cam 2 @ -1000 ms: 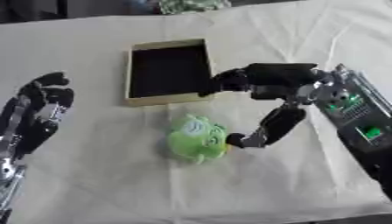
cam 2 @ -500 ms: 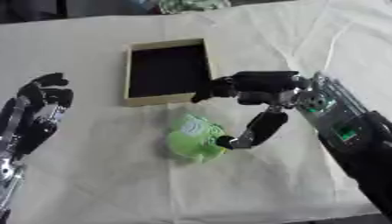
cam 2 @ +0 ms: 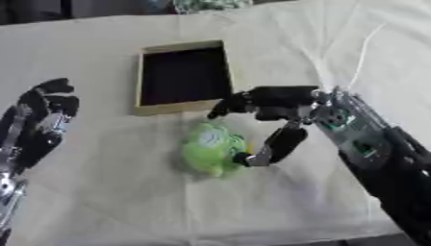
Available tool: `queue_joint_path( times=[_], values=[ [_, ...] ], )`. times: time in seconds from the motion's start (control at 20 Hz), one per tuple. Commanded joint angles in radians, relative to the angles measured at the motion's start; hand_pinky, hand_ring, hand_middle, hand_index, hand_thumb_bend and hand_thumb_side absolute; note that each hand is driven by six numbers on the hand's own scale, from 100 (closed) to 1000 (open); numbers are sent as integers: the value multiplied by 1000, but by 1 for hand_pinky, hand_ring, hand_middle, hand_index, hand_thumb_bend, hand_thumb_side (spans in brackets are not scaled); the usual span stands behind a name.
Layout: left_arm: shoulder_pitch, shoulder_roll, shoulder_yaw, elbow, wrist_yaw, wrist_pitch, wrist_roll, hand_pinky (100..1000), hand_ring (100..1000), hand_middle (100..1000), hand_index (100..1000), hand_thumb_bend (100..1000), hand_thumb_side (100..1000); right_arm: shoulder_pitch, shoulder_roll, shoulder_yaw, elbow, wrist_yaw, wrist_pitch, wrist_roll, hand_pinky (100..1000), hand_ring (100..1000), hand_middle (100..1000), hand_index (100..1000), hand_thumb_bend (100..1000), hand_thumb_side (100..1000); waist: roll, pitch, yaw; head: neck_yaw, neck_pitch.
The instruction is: Pick up objects on the table and place them in the box.
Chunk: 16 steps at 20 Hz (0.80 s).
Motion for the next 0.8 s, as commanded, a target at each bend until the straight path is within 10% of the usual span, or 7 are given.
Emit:
queue_joint_path(
  times=[0.05,0.8],
  values=[
    [-6,6,-2,-11,1,0,-5,707,715,731,861,396,731,-12,-1,-3,5,9,-17,14,852,881,896,963,283,436,0,-14,0,-3,5],
    [-6,5,-3,-13,2,0,-9,707,716,733,862,391,733,-3,47,-1,101,90,-50,33,854,879,895,964,294,445,4,-15,-1,-9,6]
  ],
)
